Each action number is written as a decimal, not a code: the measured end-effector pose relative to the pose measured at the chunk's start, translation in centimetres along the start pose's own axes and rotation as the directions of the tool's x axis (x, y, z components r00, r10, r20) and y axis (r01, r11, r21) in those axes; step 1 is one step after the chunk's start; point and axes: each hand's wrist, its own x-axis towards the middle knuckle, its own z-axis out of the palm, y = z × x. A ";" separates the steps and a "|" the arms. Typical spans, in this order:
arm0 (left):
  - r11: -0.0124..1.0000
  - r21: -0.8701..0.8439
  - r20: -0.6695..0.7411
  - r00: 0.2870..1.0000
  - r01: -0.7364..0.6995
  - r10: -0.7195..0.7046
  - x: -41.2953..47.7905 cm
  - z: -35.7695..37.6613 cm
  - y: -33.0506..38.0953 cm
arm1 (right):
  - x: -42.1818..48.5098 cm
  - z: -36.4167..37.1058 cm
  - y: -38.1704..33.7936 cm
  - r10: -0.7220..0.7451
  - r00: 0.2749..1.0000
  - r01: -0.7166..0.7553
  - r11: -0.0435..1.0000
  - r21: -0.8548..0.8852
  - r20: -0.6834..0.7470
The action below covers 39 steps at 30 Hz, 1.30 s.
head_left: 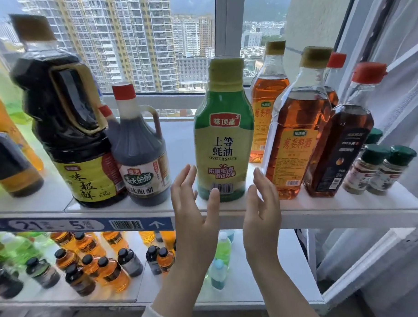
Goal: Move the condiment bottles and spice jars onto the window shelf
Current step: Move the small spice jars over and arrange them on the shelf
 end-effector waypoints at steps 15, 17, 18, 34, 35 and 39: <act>0.997 0.032 -0.075 0.995 0.070 -0.068 1.8 -10.5 -6.3 | -4.1 11.3 0.0 0.030 0.969 -0.041 0.998 0.038 0.246; 0.997 0.021 -0.010 0.997 0.076 -0.076 2.3 -10.6 -6.9 | -3.9 12.5 0.5 0.038 0.972 -0.044 0.999 0.023 0.232; 0.997 0.012 0.012 0.997 0.075 -0.075 2.5 -10.5 -7.1 | -3.8 12.9 0.8 0.037 0.975 -0.044 0.999 0.028 0.218; 0.979 -0.158 0.166 0.981 0.127 -0.100 3.7 -9.4 -7.3 | -3.0 13.1 1.6 0.037 0.994 -0.043 0.997 0.057 0.105; 0.979 -0.159 0.172 0.980 0.124 -0.096 3.7 -9.3 -7.3 | -3.0 13.0 1.6 0.036 0.994 -0.042 0.997 0.058 0.103; 0.976 -0.177 0.188 0.977 0.131 -0.097 3.8 -8.9 -7.3 | -2.8 12.8 1.6 0.050 0.993 -0.059 0.995 0.080 0.103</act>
